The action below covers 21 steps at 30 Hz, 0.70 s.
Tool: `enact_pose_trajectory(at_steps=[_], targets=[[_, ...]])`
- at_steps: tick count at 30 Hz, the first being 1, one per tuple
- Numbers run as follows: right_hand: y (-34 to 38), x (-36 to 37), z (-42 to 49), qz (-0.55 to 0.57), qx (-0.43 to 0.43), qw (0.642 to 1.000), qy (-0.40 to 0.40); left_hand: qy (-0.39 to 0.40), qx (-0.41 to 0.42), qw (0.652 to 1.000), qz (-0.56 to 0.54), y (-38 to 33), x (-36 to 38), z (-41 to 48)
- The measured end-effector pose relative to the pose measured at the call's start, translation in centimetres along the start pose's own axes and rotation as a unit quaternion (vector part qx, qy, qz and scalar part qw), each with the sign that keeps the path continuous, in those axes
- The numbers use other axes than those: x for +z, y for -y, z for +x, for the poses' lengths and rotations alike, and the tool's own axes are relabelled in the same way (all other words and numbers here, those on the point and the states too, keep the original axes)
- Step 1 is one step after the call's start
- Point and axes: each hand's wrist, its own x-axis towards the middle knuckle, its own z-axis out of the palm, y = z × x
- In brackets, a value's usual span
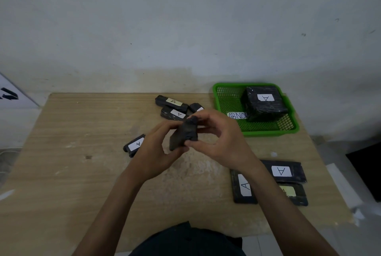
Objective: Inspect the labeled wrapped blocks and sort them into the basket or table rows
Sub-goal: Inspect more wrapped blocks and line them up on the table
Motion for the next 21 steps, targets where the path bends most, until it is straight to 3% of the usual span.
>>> enact_pose_trajectory(at_steps=[3,5,9,12,17,21], targets=[[-0.3,-0.9,-0.4,0.201,0.054,0.977,-0.048,0.001,-0.022,0.999,-0.031,0.4,-0.5,-0.1],[-1.1,-1.7,-0.7,0.233,0.062,0.969,-0.059,-0.029,-0.034,0.995,-0.090,0.7,-1.0,-0.2],[-3.3,-2.4,-1.5,0.147,0.108,0.983,-0.009,-0.107,-0.056,0.955,-0.271,0.5,-2.1,-0.1],[-4.5,-1.4,-2.1,0.057,0.149,0.986,0.043,-0.117,-0.066,0.947,-0.291,-0.4,-1.6,0.6],[-5.1,0.7,-2.6,0.033,0.168,0.984,0.056,-0.144,-0.085,0.930,-0.328,-0.8,0.0,0.9],[-5.1,0.7,-2.8,0.014,0.171,0.983,0.069,-0.111,-0.071,0.931,-0.339,-1.0,0.1,0.5]])
